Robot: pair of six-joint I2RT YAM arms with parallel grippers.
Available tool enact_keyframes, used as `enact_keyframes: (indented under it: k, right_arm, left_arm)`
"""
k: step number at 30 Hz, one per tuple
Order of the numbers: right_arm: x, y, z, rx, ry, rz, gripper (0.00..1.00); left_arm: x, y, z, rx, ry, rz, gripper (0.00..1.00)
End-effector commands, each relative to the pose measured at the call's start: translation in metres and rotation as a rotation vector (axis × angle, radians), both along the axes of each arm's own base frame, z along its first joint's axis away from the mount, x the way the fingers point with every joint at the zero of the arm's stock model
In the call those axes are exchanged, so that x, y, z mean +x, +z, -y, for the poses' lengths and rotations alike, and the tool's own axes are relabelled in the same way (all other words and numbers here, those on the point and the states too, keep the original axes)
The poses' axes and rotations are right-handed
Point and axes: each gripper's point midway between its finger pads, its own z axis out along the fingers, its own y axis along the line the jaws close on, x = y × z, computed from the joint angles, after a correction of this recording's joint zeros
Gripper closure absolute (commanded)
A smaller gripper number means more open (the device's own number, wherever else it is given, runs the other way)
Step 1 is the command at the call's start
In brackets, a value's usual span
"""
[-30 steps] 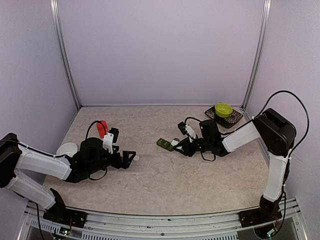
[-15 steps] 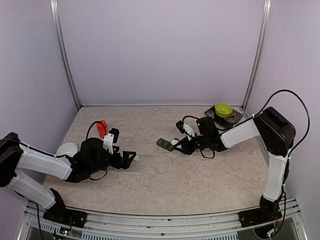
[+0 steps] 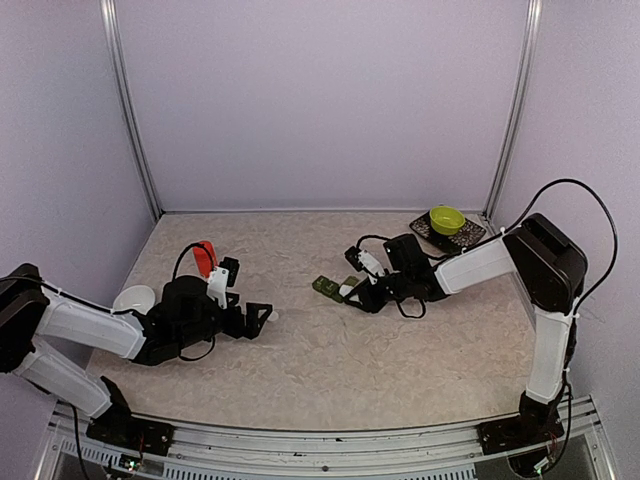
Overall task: Sort the pills into containers
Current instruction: Pour the pill into the compartment of the pill container.
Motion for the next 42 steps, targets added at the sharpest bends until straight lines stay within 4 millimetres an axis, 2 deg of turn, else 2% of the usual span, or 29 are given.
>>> enact_keyframes:
  k: [1,21,42]
  right_arm:
    - [0.002,-0.002,-0.005,-0.040,-0.001,0.004,0.96]
    - [0.000,0.004,-0.008,-0.153,-0.021,-0.007,0.96]
    - [0.000,0.017,-0.011,-0.193,-0.029,0.016,0.96]
  left_arm:
    - [0.001,0.001,0.000,-0.022,0.001,0.001,0.01]
    - [0.000,0.003,0.000,-0.031,-0.003,0.003,0.01]
    - [0.000,0.004,0.000,-0.032,-0.004,0.005,0.01]
